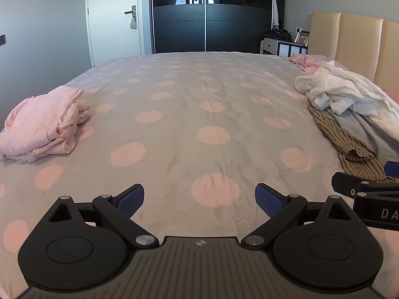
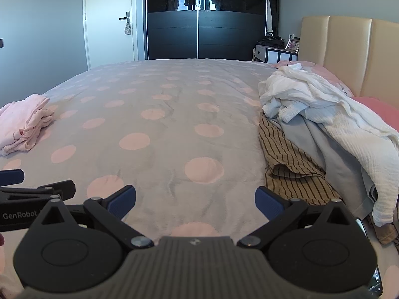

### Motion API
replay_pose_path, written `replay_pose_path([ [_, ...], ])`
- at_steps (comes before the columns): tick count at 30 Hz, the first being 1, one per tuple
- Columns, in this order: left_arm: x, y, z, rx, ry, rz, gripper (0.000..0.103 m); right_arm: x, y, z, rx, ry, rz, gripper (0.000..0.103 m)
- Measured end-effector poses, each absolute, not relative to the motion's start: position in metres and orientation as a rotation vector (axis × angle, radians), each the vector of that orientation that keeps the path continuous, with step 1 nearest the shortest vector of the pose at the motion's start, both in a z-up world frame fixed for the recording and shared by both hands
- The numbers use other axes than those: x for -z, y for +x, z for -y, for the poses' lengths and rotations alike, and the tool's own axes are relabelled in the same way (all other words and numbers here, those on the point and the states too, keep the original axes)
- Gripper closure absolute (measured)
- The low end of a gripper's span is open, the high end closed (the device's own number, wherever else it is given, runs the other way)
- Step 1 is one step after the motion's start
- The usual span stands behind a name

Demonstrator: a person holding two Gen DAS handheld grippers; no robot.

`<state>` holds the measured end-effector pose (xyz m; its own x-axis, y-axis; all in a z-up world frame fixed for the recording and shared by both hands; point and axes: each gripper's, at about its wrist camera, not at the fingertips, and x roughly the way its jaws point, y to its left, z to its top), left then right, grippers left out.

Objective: Fold clothes

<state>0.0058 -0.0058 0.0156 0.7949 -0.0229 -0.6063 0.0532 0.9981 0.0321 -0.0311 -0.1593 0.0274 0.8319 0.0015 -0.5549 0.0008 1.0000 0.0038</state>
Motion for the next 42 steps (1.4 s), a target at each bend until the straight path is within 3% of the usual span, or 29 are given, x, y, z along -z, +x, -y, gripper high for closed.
replay_pose_path([
  [35,-0.012,0.007,0.005,0.040,0.058,-0.674,0.006,-0.030,-0.034,0.164,0.012,0.022,-0.589,0.001],
  [42,-0.012,0.009,0.003,0.054,0.046,-0.682,0.012,-0.032,-0.025,0.183,0.011,0.090,-0.620,0.001],
])
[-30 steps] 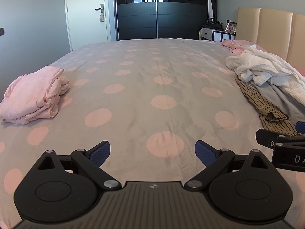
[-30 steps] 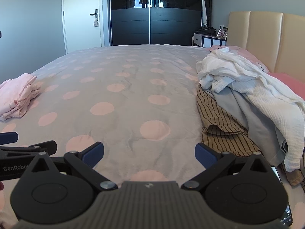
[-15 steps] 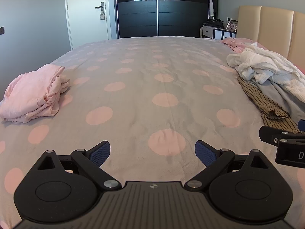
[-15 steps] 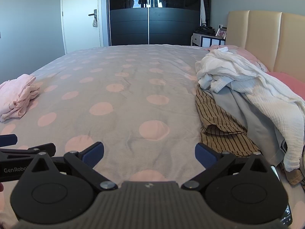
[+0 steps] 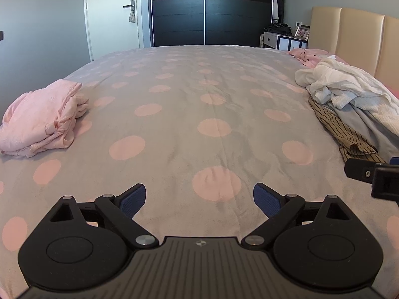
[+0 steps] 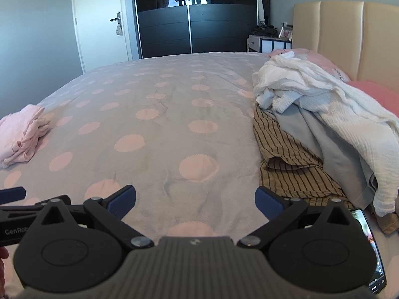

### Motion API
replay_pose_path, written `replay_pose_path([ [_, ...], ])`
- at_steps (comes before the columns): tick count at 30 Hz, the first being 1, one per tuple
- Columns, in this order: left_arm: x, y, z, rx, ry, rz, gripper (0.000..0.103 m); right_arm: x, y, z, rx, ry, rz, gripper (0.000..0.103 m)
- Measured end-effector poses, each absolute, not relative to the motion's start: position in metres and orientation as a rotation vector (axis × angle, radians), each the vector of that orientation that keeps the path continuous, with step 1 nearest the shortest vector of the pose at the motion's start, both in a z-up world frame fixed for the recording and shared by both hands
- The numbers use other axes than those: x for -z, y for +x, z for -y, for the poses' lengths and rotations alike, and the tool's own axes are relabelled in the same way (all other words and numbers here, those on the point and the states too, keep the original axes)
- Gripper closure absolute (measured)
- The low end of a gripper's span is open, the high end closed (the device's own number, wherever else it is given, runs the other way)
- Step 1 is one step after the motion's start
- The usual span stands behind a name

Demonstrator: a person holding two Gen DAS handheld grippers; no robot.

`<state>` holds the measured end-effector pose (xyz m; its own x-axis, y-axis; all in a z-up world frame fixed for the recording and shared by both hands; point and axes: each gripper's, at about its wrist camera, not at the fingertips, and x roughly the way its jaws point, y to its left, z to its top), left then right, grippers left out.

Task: Fold clothes
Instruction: 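Reach the right tool into the clothes pile and grasp the white garment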

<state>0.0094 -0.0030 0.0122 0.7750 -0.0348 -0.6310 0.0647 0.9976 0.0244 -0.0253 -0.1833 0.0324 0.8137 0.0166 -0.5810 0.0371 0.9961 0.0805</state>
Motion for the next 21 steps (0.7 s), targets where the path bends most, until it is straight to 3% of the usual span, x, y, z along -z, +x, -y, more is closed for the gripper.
replay_pose_path([
  [6,-0.014,0.019,0.001,0.067,0.046,-0.694,0.022,-0.040,-0.006,0.218,0.036,0.068,-0.633,0.003],
  [8,-0.015,0.025,0.000,0.063,0.046,-0.696,0.026,-0.045,0.003,0.234,0.060,0.053,-0.634,0.021],
  [13,-0.022,0.046,-0.005,0.060,0.043,-0.723,0.037,-0.061,0.030,0.285,0.088,-0.010,-0.657,0.038],
  [17,-0.024,0.065,-0.009,0.070,0.061,-0.728,0.047,-0.076,0.055,0.329,0.129,-0.067,-0.660,0.047],
  [21,-0.019,0.080,-0.013,0.059,0.078,-0.740,0.049,-0.086,0.082,0.364,0.161,-0.139,-0.652,0.051],
])
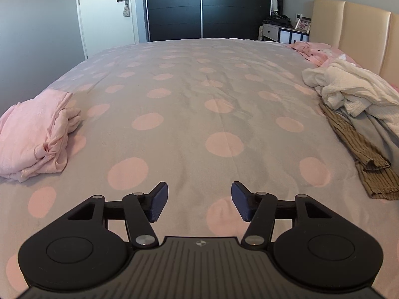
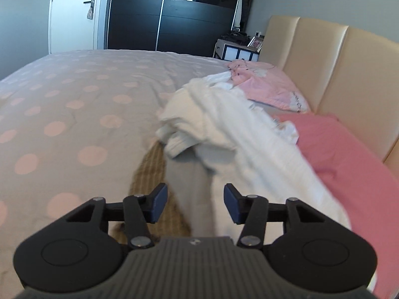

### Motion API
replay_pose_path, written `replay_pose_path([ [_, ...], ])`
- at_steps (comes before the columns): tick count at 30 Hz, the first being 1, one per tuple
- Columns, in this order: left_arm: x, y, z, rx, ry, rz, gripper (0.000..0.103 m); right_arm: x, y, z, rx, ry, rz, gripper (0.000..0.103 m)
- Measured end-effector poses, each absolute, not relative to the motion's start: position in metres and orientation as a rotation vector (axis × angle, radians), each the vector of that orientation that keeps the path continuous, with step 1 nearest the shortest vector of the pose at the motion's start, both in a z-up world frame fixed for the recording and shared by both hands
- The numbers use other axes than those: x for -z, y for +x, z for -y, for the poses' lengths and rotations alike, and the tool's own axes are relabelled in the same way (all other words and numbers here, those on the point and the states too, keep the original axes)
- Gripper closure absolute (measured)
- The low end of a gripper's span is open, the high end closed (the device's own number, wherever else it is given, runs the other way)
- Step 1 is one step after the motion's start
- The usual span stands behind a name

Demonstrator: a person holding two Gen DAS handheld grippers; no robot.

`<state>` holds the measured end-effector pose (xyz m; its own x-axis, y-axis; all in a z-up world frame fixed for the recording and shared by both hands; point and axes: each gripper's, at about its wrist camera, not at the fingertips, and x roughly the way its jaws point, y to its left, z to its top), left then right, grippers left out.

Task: Fold clothes
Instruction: 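Reach the right tool into the clothes pile and grasp the white garment, then lift the white garment with the right tool while the left tool grasps its edge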

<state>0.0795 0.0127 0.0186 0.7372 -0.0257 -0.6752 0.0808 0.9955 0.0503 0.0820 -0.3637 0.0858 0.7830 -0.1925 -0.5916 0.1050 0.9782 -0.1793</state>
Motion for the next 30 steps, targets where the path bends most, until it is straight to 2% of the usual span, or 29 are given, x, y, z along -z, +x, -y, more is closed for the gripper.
replay_pose_path([
  [9,0.001,0.102,-0.018,0.026,0.085,-0.794,0.050,-0.088,0.151,0.414,0.213,-0.147,-0.651,0.061],
  [12,0.005,0.106,-0.017,0.032,0.073,-0.809,0.050,-0.078,0.170,0.422,0.200,-0.132,-0.678,0.074],
  [14,0.008,0.108,-0.016,0.042,0.063,-0.816,0.050,-0.080,0.171,0.425,0.210,-0.121,-0.673,0.088],
  [16,0.009,0.110,-0.015,0.051,0.062,-0.825,0.050,-0.083,0.173,0.428,0.221,-0.111,-0.668,0.095],
  [21,0.005,0.107,-0.014,0.063,0.057,-0.824,0.050,-0.109,0.169,0.431,0.234,-0.097,-0.627,0.096],
  [30,-0.028,0.079,-0.021,0.078,0.045,-0.742,0.050,-0.214,0.145,0.351,0.089,-0.157,-0.480,0.098],
])
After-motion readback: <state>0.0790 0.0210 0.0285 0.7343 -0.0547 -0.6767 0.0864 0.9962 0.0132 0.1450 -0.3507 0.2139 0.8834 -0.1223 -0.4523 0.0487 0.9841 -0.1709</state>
